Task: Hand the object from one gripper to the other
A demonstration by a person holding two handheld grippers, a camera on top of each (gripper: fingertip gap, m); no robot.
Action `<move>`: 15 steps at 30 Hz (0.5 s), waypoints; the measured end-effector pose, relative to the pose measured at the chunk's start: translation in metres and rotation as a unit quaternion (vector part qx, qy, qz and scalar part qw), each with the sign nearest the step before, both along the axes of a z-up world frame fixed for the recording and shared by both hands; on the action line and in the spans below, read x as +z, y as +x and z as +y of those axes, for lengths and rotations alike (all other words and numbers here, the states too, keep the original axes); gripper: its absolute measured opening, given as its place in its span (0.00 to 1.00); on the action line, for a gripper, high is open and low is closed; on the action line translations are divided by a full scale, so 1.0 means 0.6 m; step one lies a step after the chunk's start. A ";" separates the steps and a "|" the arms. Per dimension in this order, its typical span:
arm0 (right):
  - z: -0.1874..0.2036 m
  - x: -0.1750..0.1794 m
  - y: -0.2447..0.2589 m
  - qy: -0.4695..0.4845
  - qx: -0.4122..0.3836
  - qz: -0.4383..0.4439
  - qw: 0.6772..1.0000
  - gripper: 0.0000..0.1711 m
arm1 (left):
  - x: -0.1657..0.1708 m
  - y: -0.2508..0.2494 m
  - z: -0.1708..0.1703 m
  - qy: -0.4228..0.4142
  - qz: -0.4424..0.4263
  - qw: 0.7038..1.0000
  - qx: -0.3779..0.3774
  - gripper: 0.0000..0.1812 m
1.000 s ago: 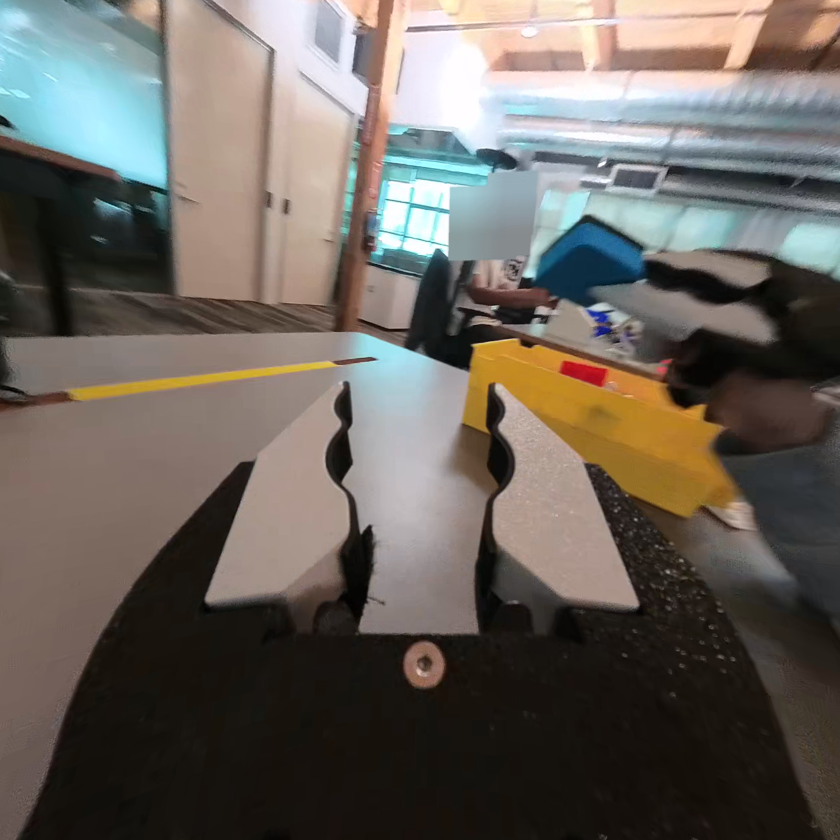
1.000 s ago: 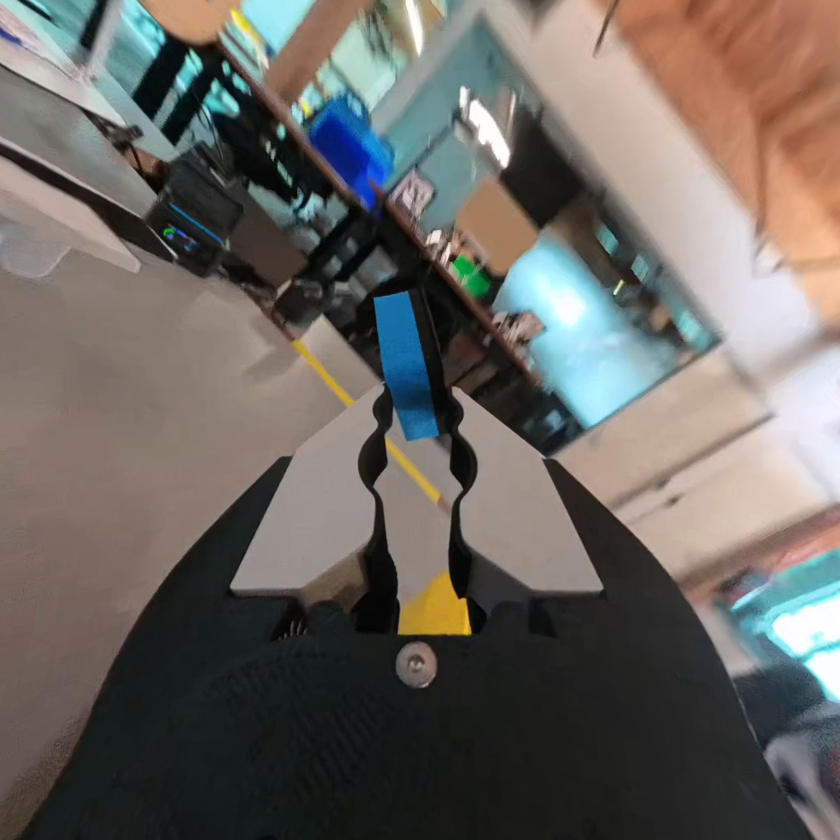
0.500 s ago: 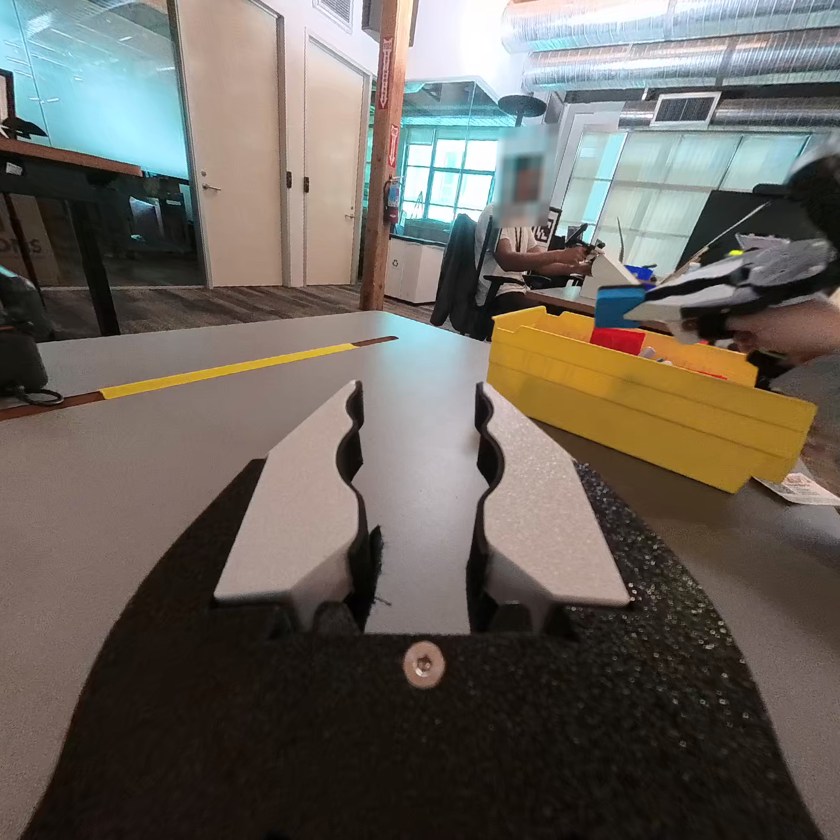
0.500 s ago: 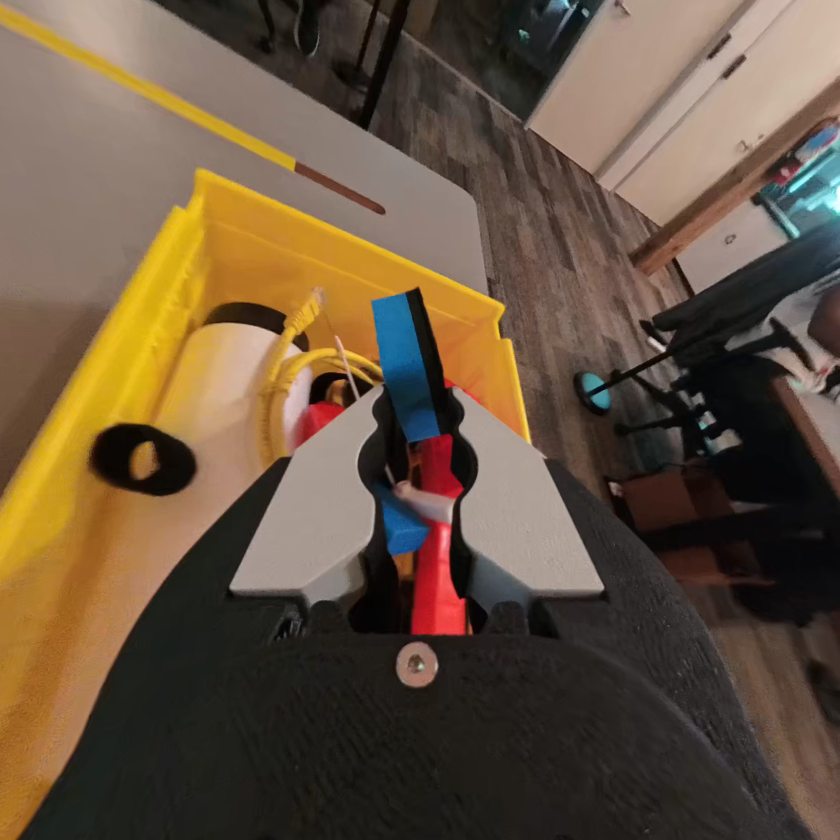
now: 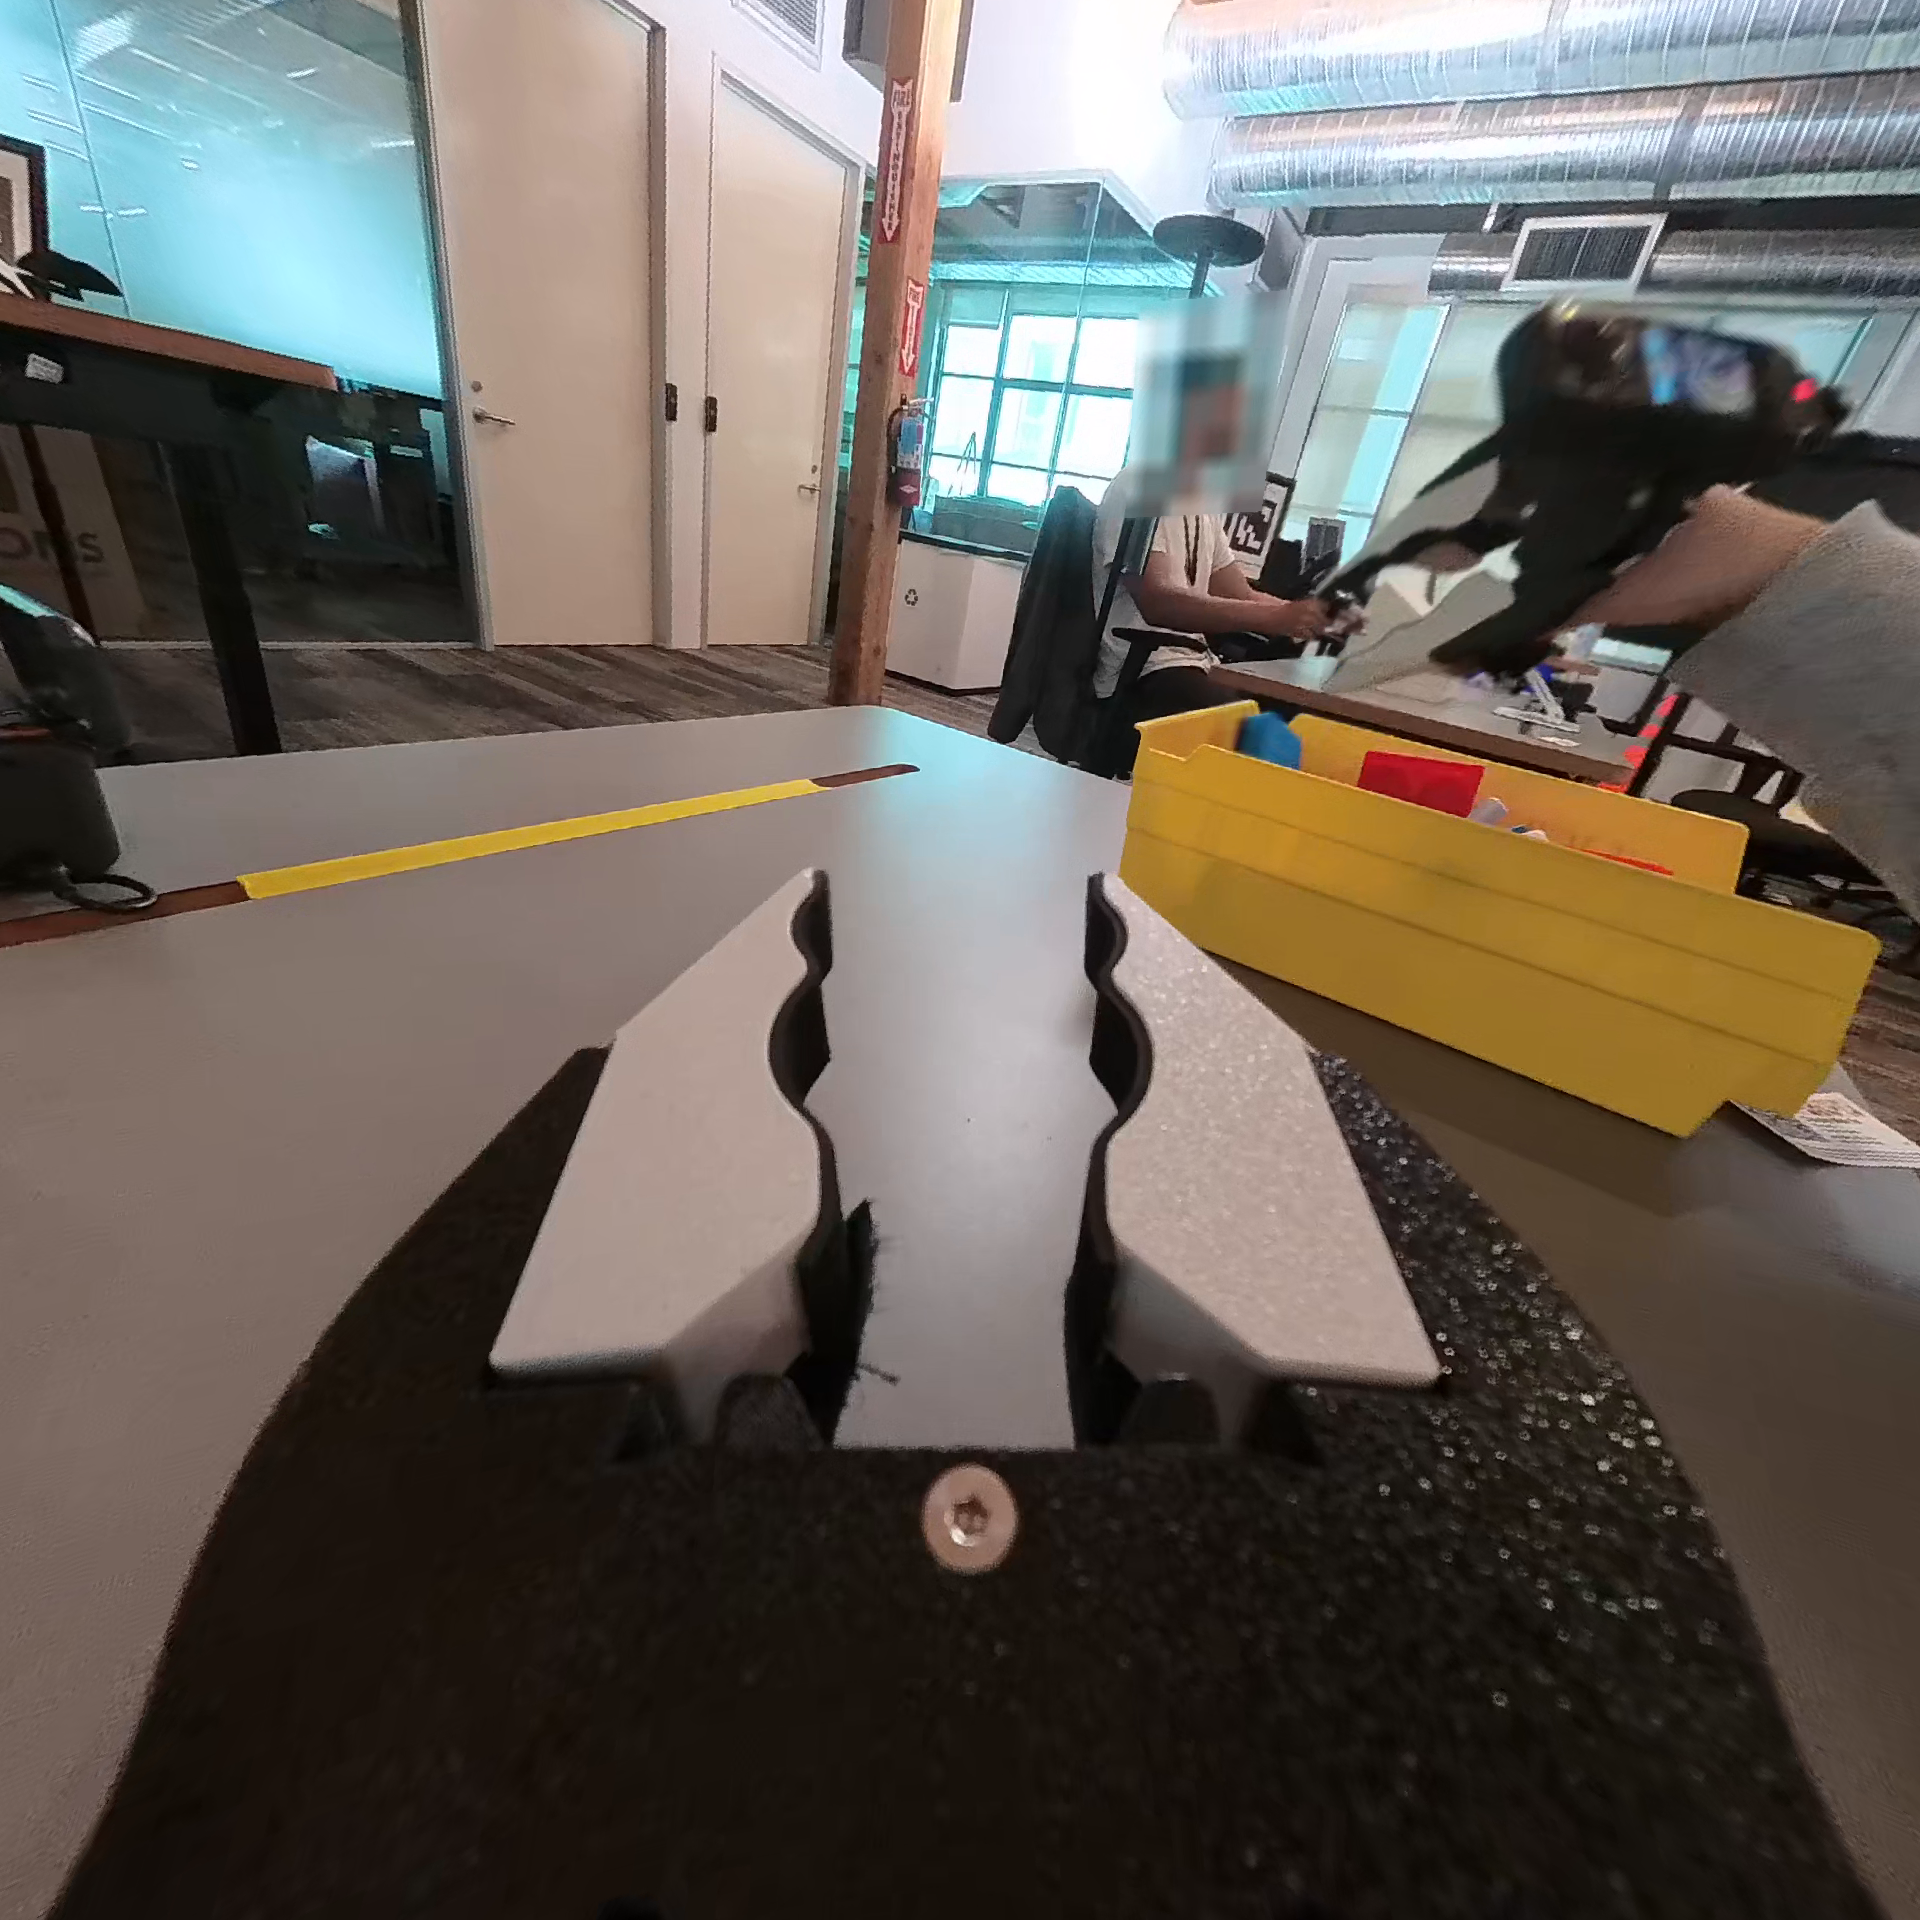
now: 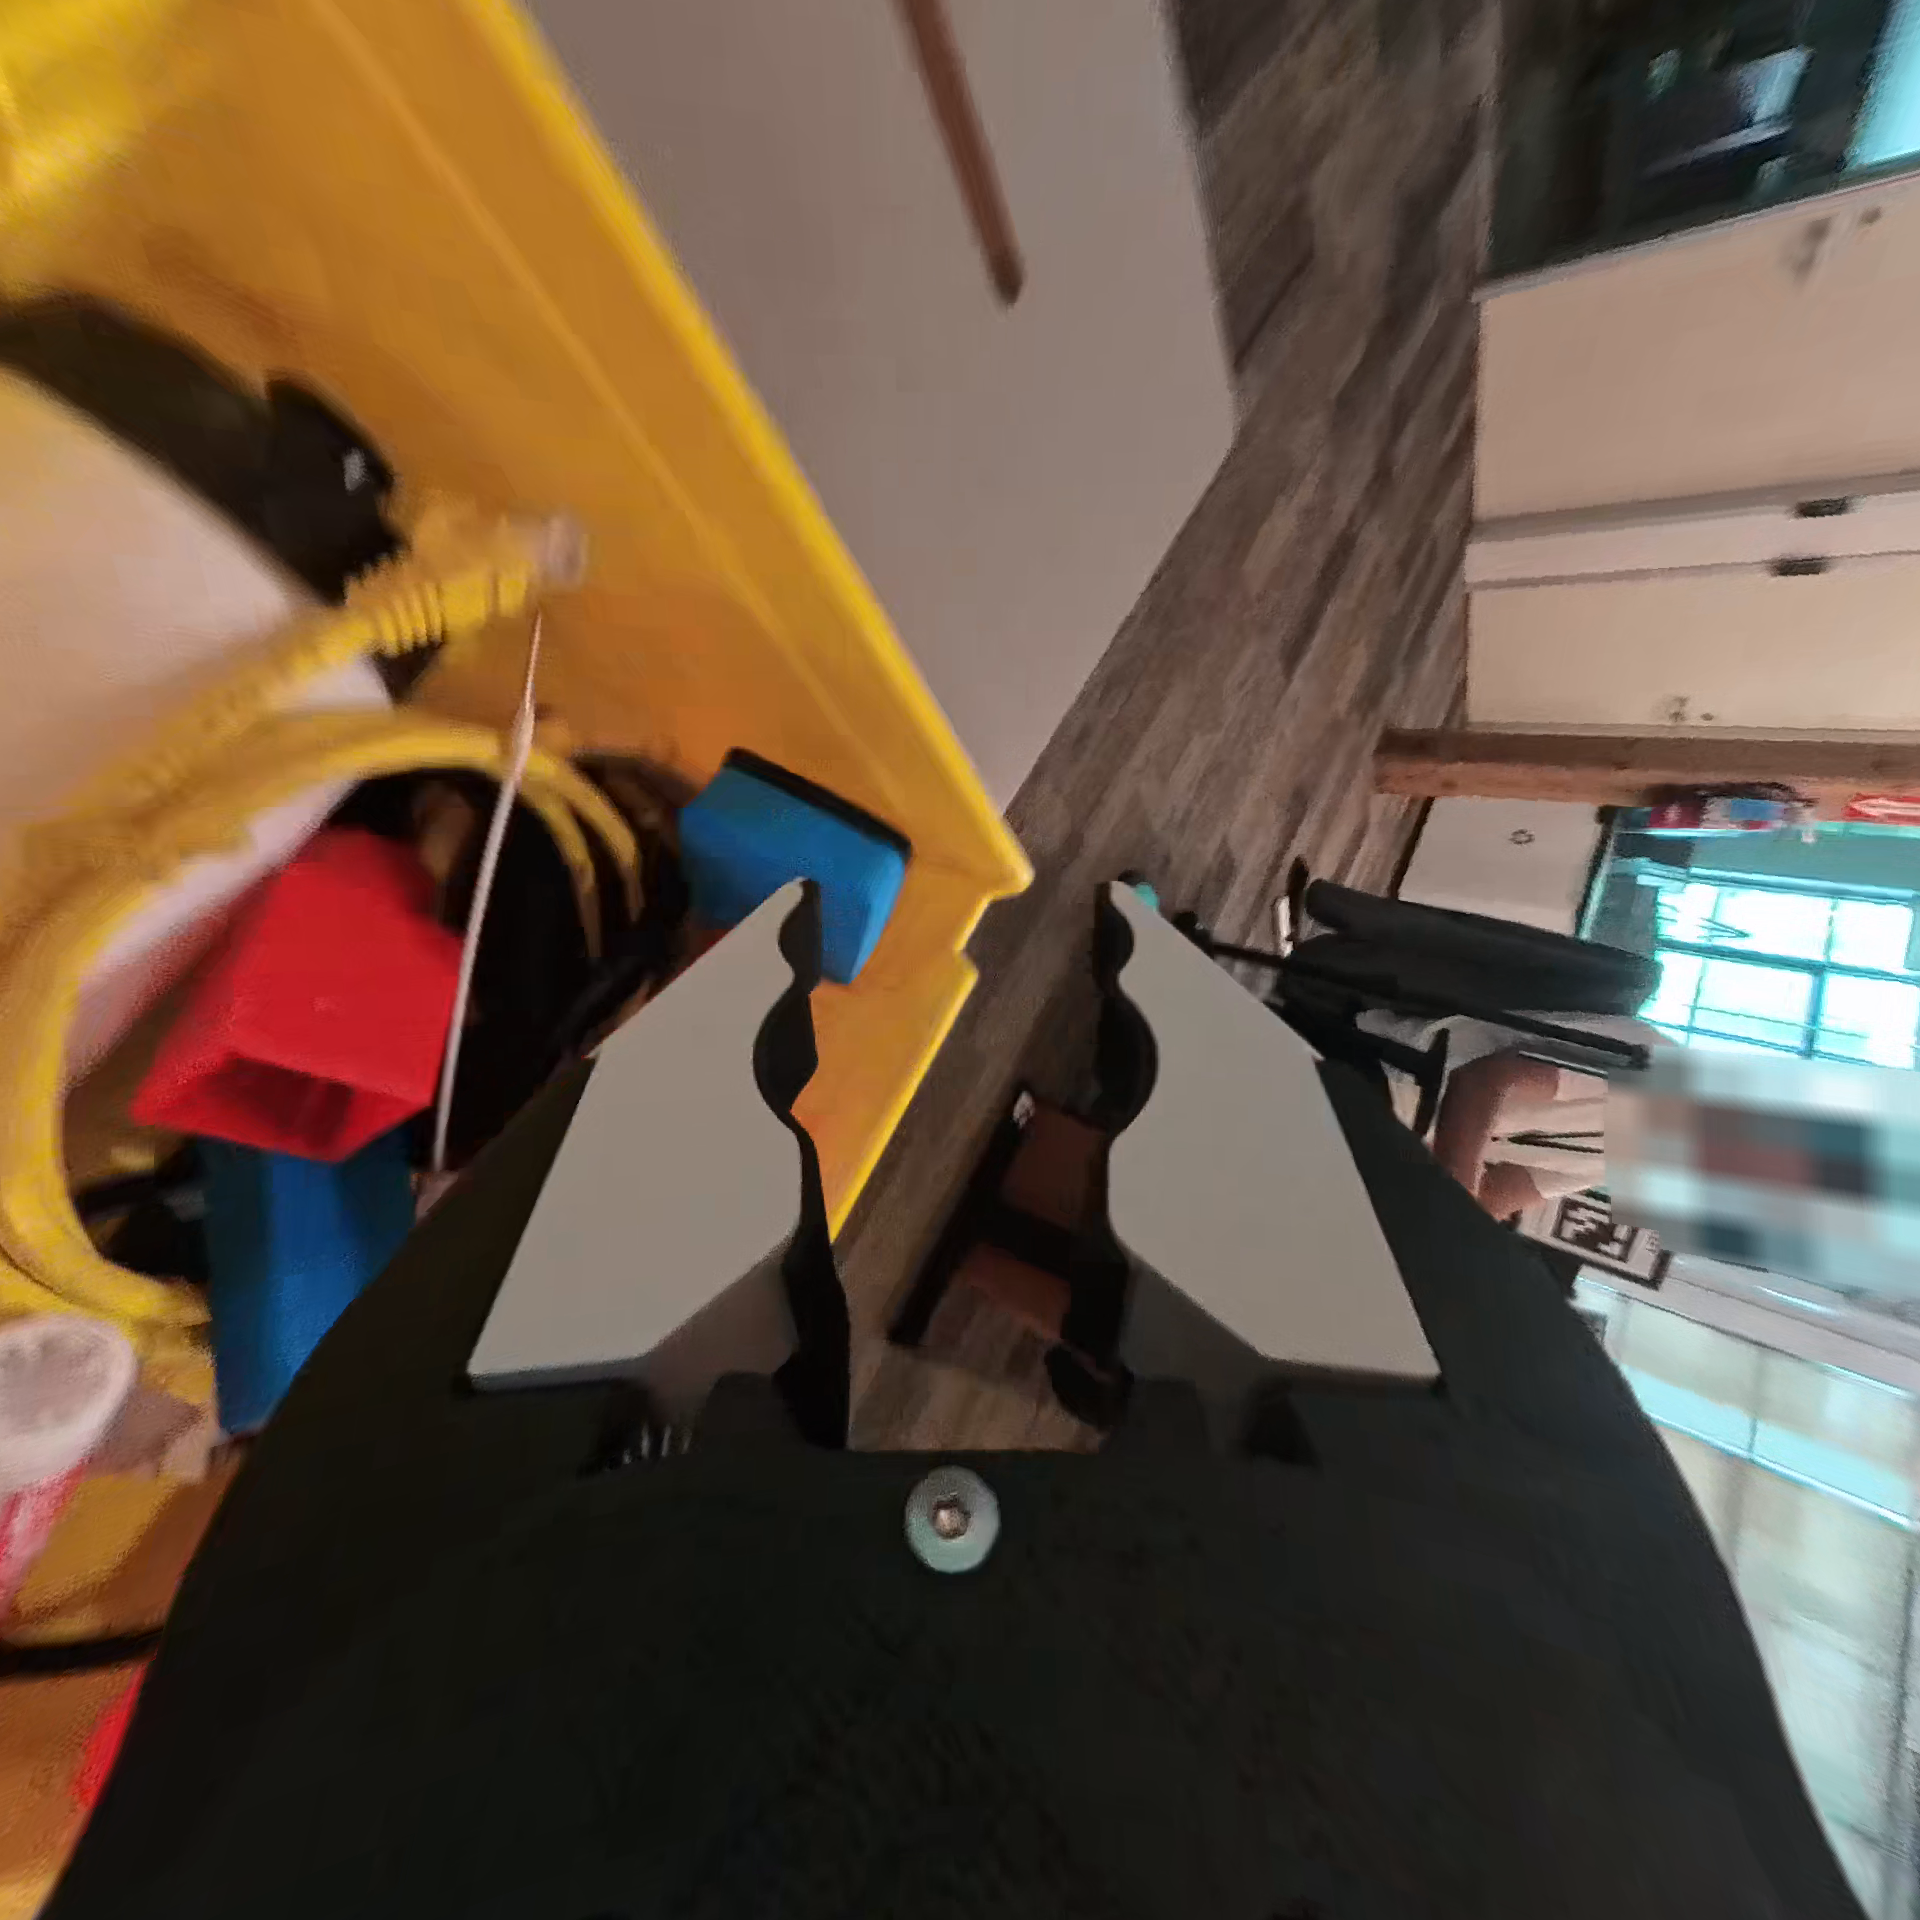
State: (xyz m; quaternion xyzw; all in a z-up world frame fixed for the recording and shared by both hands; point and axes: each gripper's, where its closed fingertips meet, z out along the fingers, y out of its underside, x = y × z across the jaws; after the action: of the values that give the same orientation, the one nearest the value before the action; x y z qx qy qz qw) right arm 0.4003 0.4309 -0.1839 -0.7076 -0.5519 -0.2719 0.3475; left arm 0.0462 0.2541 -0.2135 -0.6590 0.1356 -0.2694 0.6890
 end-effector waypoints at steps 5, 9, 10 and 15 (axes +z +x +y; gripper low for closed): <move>-0.068 0.102 -0.171 0.098 0.077 0.202 0.971 0.34 | 0.000 -0.005 0.002 0.008 0.019 1.000 0.023 0.26; -0.184 0.131 -0.366 0.074 0.198 0.449 0.868 0.32 | -0.004 -0.034 0.008 0.016 0.072 0.992 0.099 0.25; -0.206 0.125 -0.405 0.065 0.218 0.497 0.837 0.32 | -0.004 -0.044 0.009 0.021 0.087 0.989 0.121 0.25; -0.222 0.028 -0.496 0.113 0.229 0.623 0.739 0.32 | 0.010 -0.062 -0.002 0.066 0.139 0.974 0.166 0.25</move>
State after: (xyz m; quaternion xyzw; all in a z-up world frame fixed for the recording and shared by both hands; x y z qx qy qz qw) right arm 0.1028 0.2978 -0.1673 -0.5266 -0.3226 0.2574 0.7432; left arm 0.0090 0.2529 -0.2072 -0.6566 0.1358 -0.0478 0.7404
